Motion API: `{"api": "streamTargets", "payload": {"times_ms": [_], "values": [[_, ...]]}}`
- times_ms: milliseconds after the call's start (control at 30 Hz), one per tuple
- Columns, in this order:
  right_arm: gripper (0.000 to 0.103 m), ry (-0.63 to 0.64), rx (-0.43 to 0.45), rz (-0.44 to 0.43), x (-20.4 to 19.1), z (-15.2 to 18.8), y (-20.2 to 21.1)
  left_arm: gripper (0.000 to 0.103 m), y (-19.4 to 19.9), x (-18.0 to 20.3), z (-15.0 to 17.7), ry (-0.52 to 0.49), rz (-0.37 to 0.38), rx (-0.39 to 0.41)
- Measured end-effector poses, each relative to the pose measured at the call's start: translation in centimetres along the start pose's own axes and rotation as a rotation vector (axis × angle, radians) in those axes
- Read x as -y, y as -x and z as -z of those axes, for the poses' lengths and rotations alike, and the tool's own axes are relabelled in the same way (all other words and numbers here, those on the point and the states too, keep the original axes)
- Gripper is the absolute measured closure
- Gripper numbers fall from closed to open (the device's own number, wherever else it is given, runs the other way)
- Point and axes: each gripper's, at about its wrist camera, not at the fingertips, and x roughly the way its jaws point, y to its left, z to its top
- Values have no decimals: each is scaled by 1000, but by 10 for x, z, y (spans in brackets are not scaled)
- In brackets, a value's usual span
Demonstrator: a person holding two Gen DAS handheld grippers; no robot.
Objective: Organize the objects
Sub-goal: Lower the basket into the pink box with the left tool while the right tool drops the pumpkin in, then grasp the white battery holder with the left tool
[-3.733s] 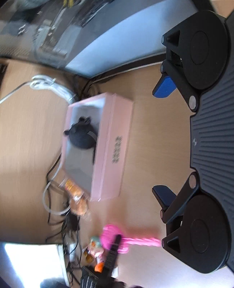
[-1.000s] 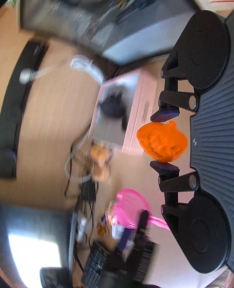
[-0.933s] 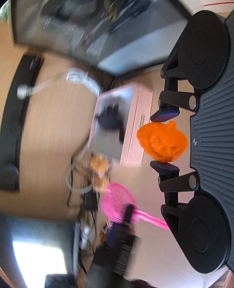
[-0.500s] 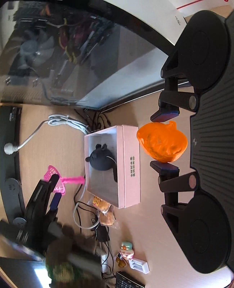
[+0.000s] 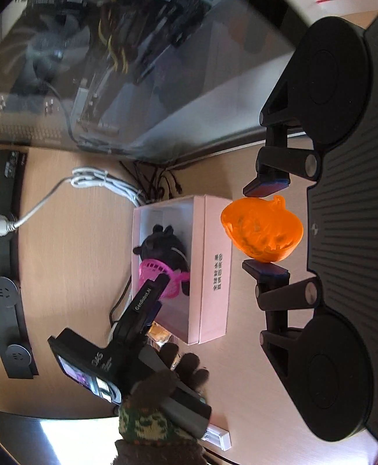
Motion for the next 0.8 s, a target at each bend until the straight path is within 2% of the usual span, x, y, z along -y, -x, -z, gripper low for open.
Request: {"api": "streamTargets", "payload": {"times_ms": [67, 167, 300, 433, 467, 500, 567, 667, 800], "values": [[56, 22, 7, -6, -2, -7, -5, 43, 20, -10, 1, 92, -6, 86], [56, 56, 43, -12, -4, -27, -14, 43, 54, -27, 7, 200, 2, 158], [56, 59, 92, -24, -3, -66, -36, 43, 94, -37, 34, 184, -60, 169], [56, 20, 103, -24, -3, -95, -66, 43, 119, -49, 76, 187, -166, 119], [52, 17, 96, -14, -4, -100, -76, 43, 128, -53, 89, 202, -198, 103], [31, 20, 77, 6, -6, -104, -86, 43, 134, -58, 100, 220, -221, 91], [10, 27, 35, 38, -11, -105, -103, 43, 146, -70, 125, 266, -279, 69], [10, 21, -7, 14, -19, -95, -110, 43, 166, -92, 159, 360, -405, 45], [6, 48, -23, -31, -44, -75, -100, 43, 191, -123, 193, 513, -509, 25]]}}
